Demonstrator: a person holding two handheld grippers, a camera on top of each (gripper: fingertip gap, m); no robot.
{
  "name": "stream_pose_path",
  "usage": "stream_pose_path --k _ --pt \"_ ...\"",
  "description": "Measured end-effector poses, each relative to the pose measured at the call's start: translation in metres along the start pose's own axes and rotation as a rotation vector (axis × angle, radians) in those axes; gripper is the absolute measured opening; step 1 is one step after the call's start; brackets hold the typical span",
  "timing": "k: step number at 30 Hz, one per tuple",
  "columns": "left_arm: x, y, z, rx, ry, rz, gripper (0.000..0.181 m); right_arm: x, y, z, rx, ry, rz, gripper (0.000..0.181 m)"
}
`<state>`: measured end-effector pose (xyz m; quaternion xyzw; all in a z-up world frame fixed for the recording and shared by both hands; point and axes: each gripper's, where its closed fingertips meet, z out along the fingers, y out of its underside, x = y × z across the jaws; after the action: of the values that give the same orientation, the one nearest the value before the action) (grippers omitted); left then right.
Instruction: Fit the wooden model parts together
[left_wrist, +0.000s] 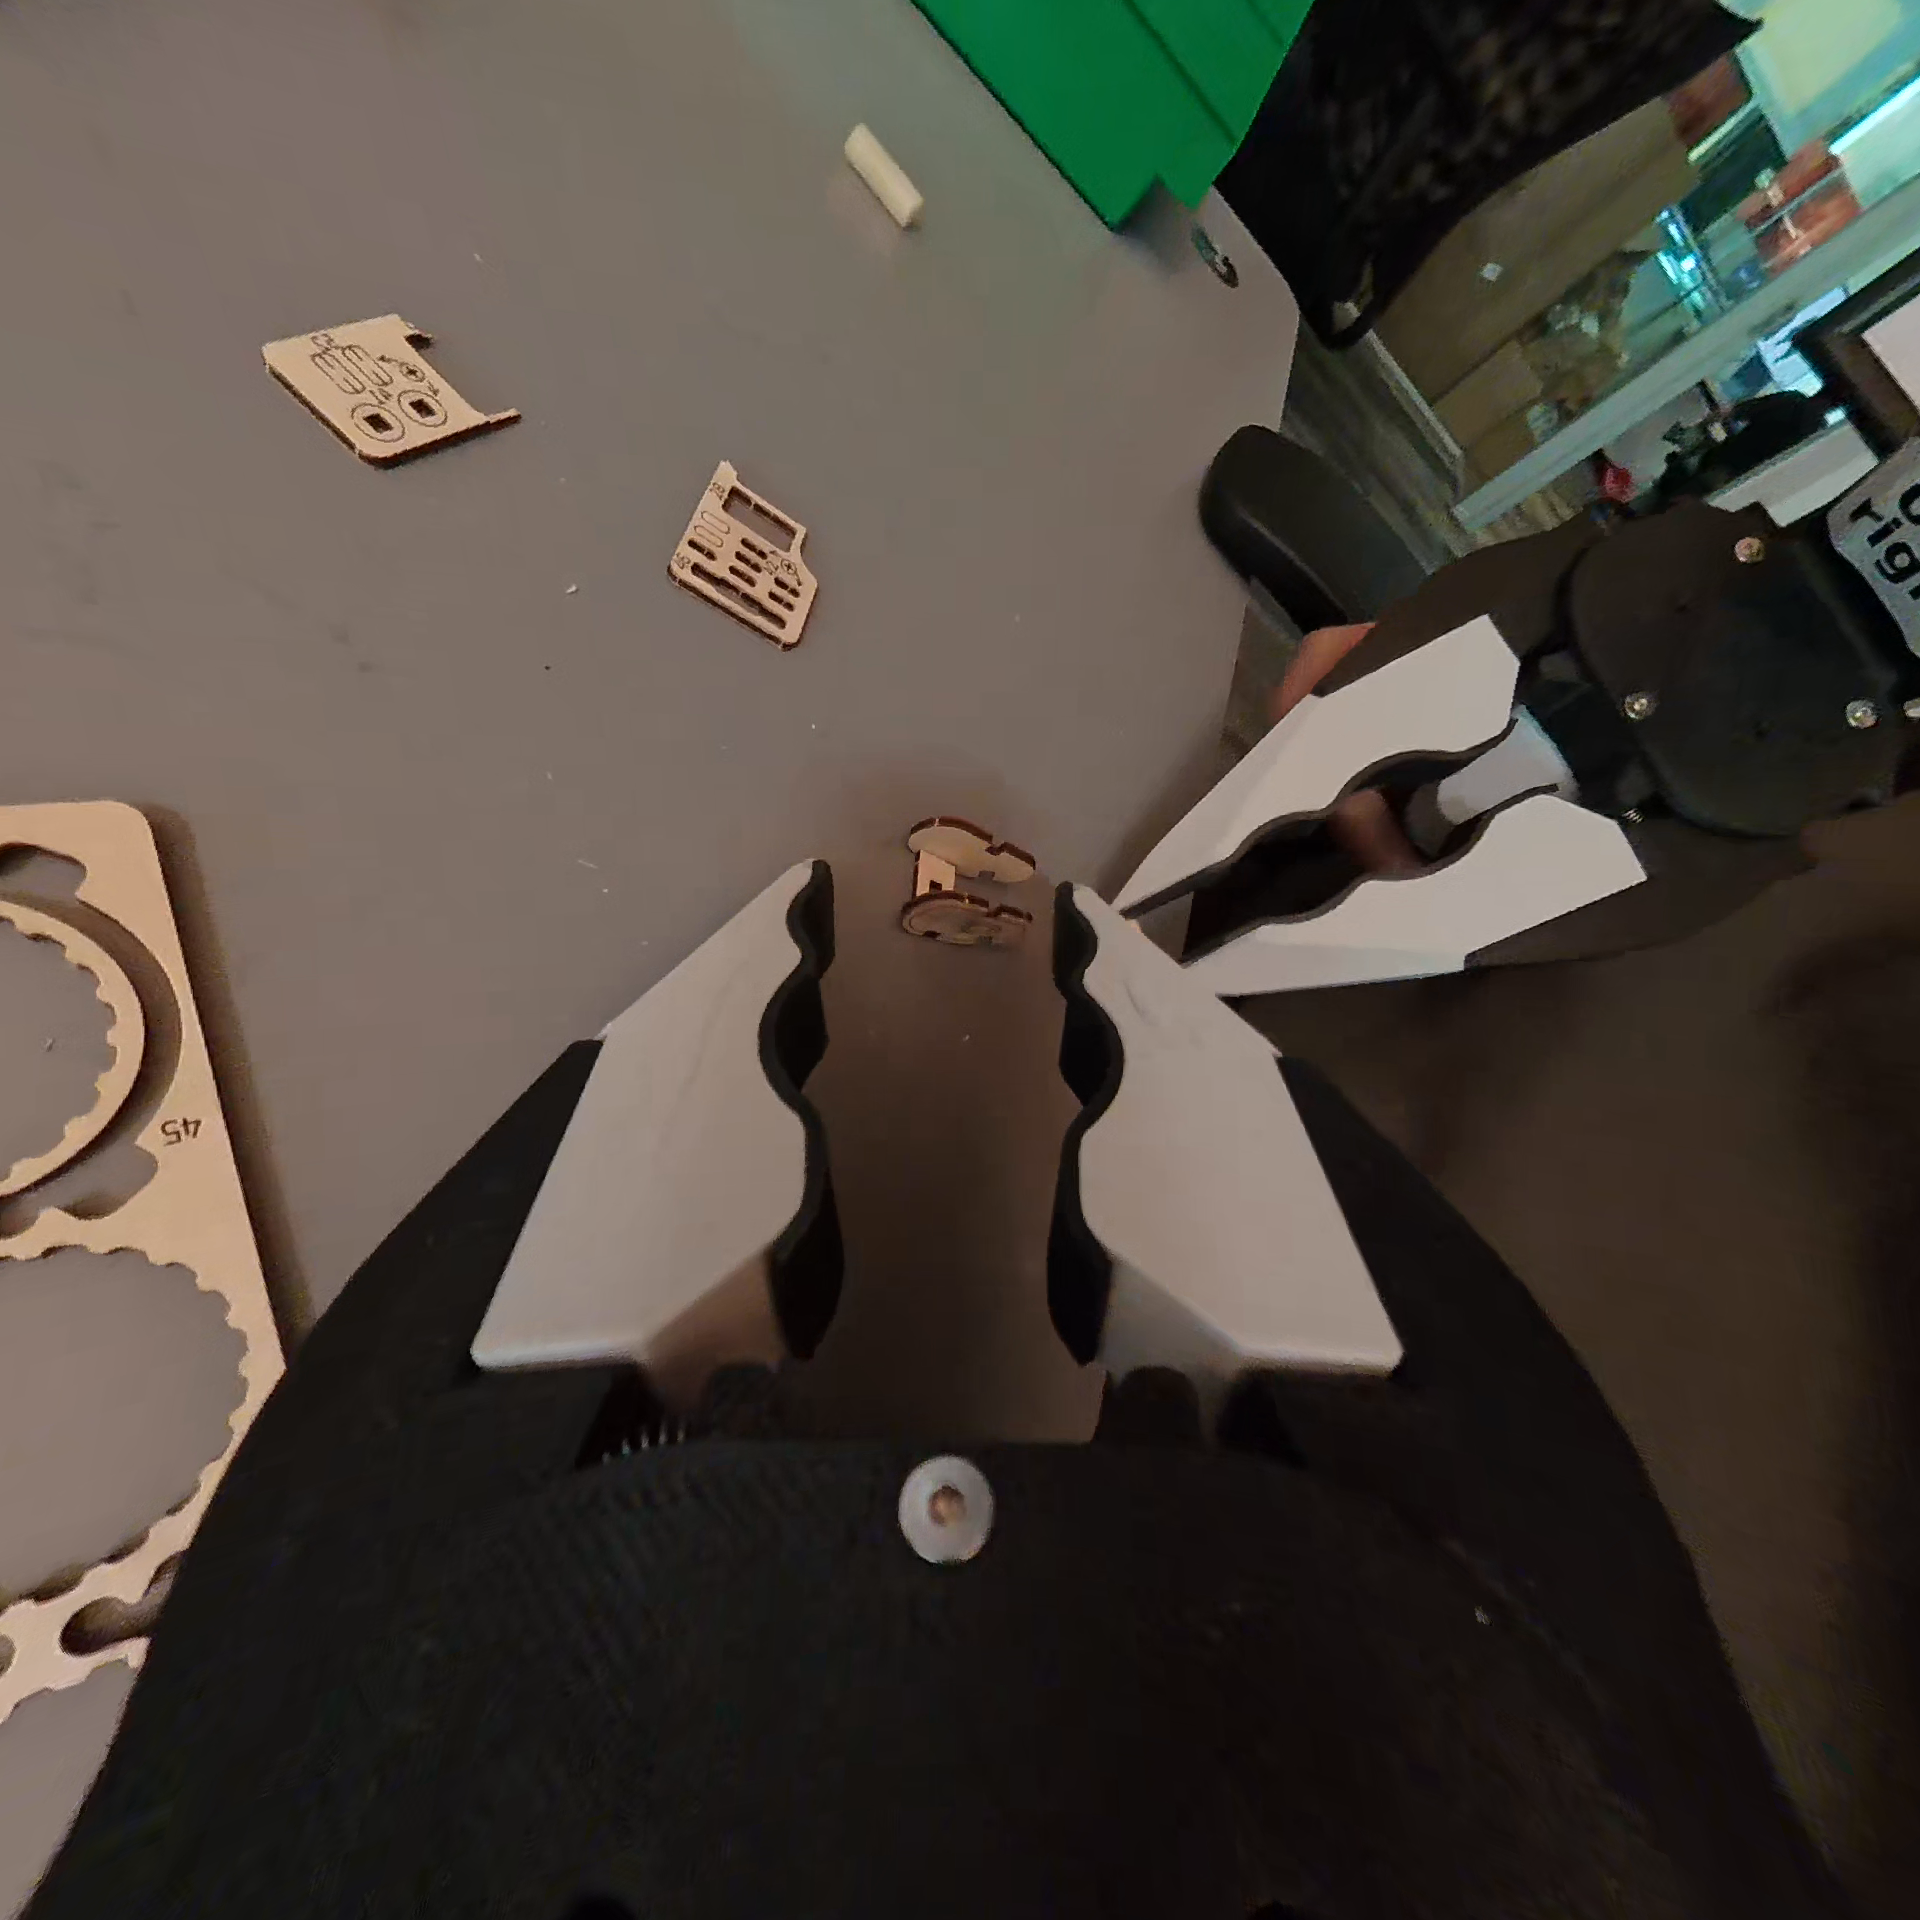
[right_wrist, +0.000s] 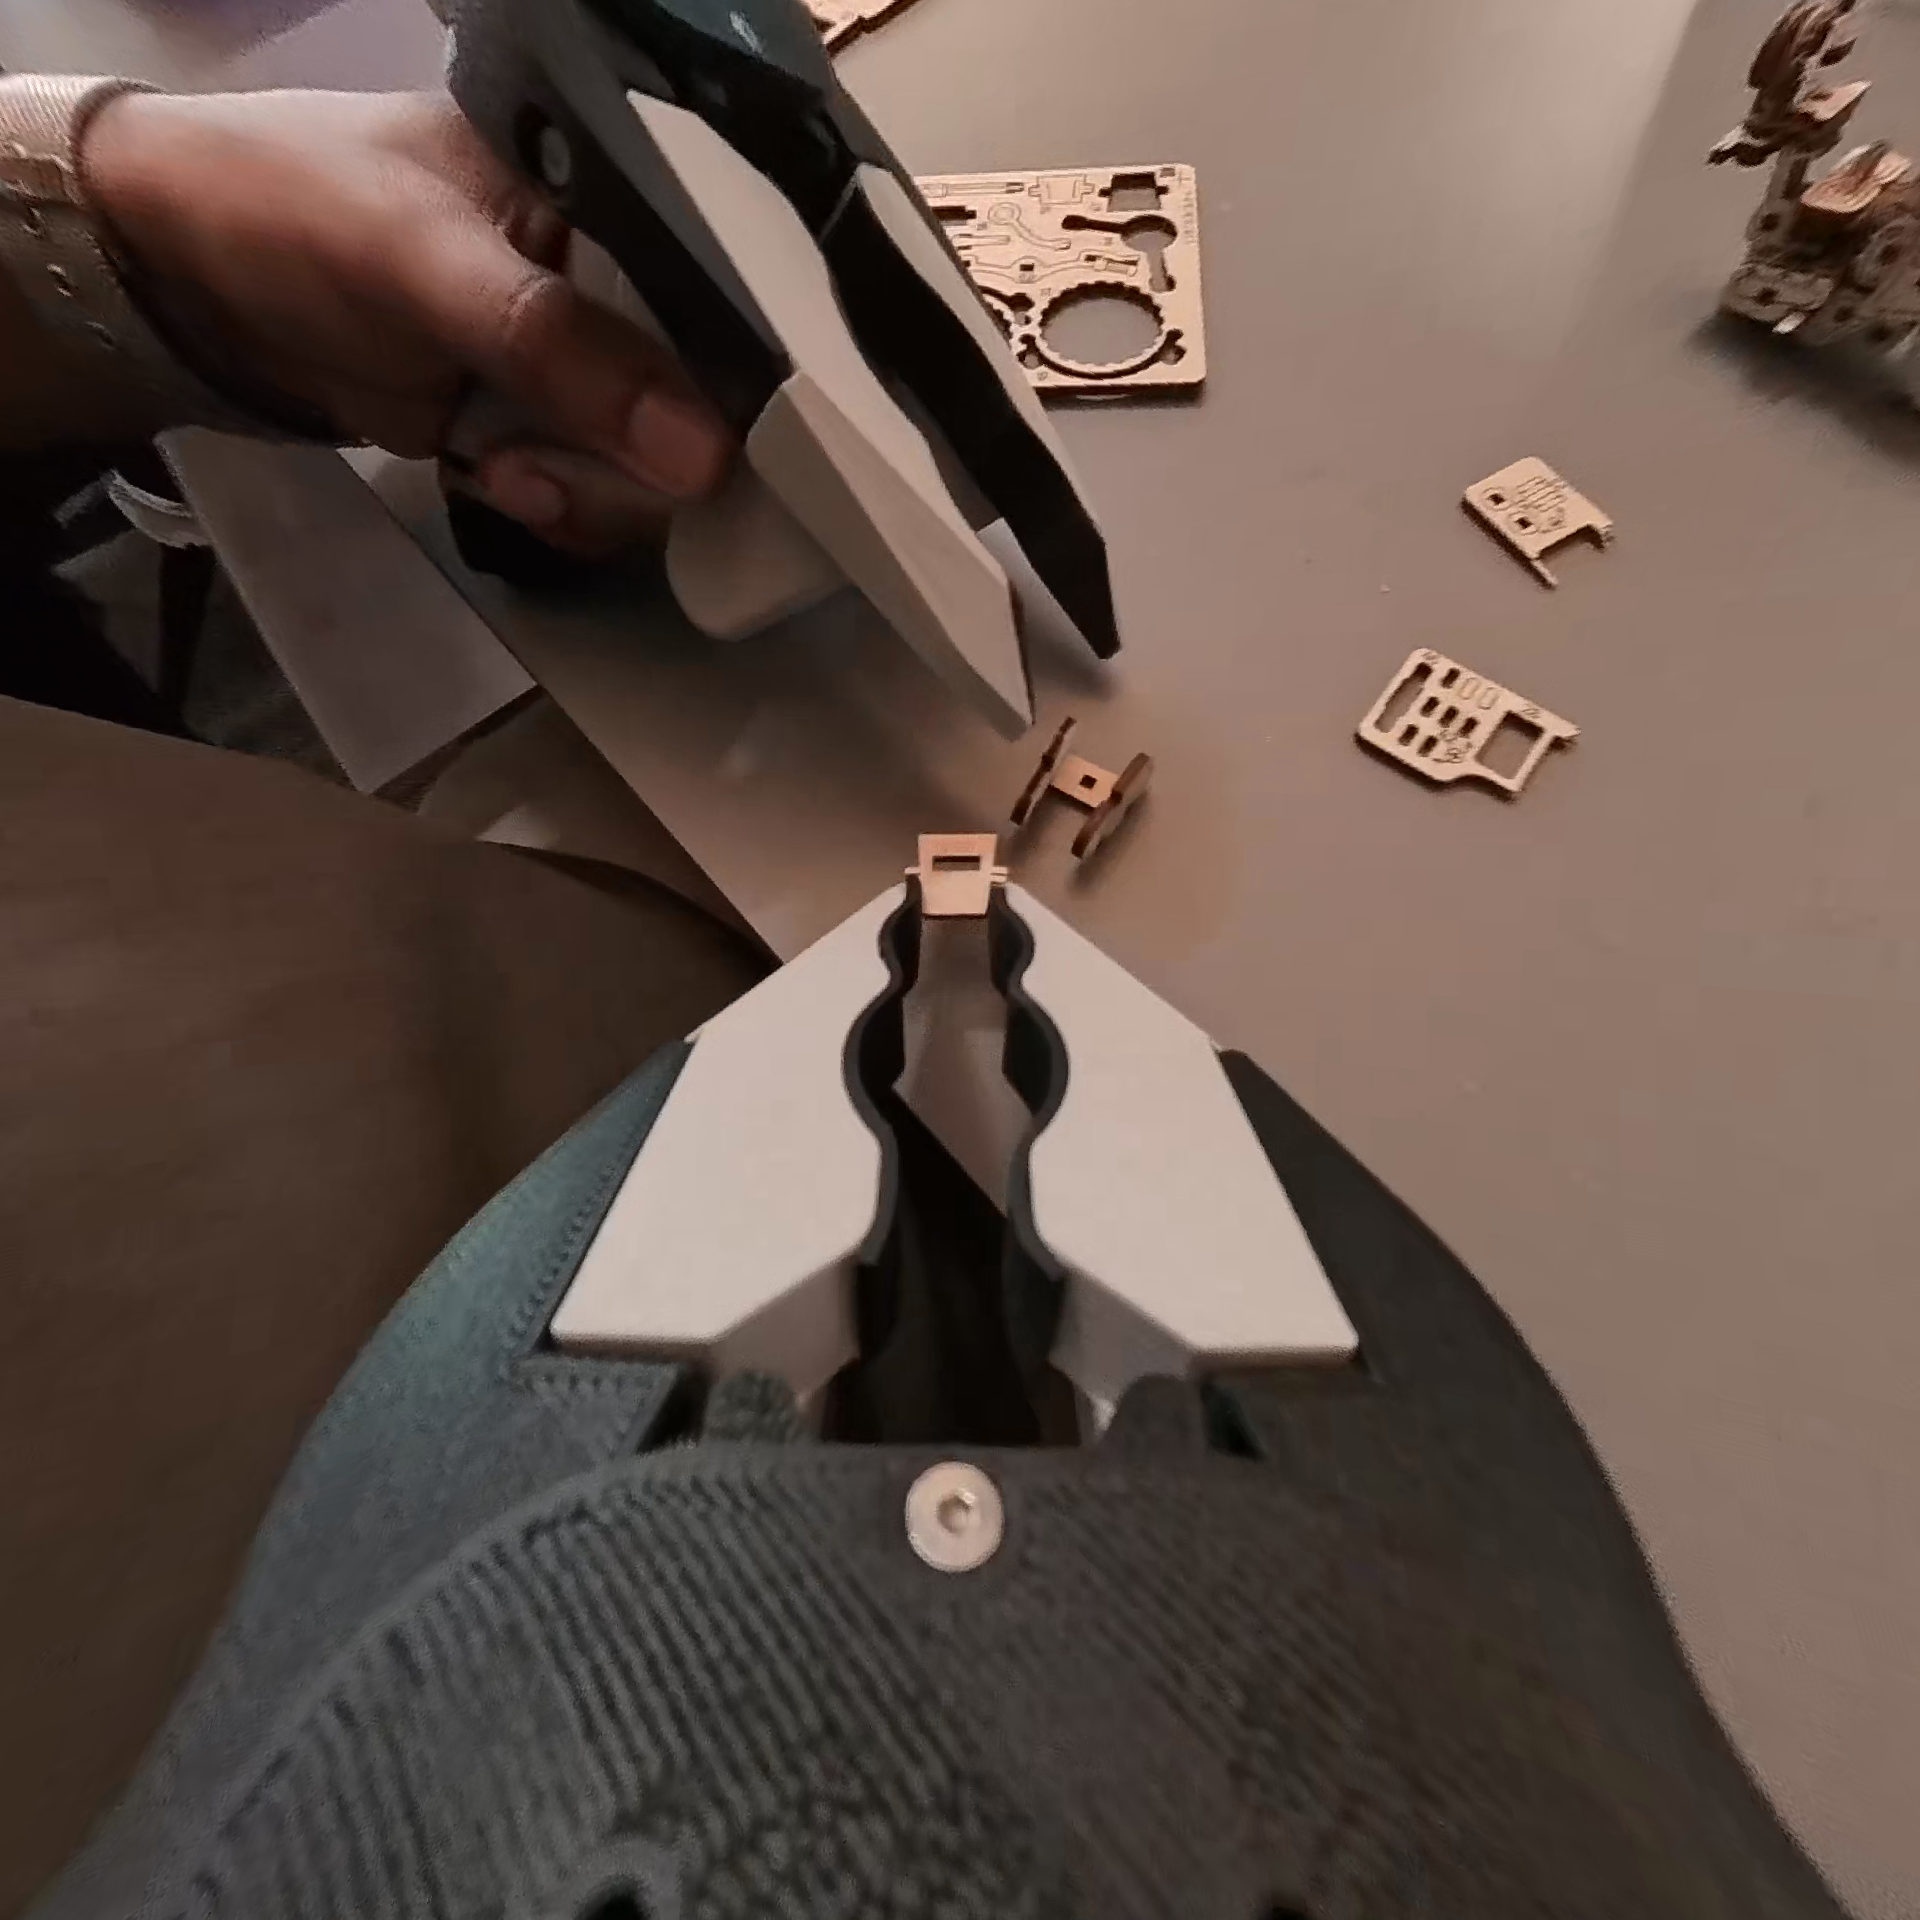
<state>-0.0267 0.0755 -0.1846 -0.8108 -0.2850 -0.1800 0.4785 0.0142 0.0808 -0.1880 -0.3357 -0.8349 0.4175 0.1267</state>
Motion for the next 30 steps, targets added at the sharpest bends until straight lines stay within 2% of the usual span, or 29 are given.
stream_pose_path --k 7,22,26,30 --pt "-0.002 -0.004 0.003 0.006 0.070 -0.105 0.033 0.010 0.009 0.008 -0.036 0.022 -0.005 0.011" --pt "0.014 0.011 0.006 -0.050 0.075 -0.036 0.033 0.040 0.010 -0.003 -0.036 0.058 -0.057 0.011" --pt "0.011 0.011 0.004 -0.051 0.045 -0.014 0.033 0.046 -0.002 -0.012 0.017 0.048 -0.036 0.011" --pt "0.008 0.010 0.004 -0.051 0.025 -0.003 0.033 0.036 -0.017 -0.006 0.047 0.017 -0.005 0.011"
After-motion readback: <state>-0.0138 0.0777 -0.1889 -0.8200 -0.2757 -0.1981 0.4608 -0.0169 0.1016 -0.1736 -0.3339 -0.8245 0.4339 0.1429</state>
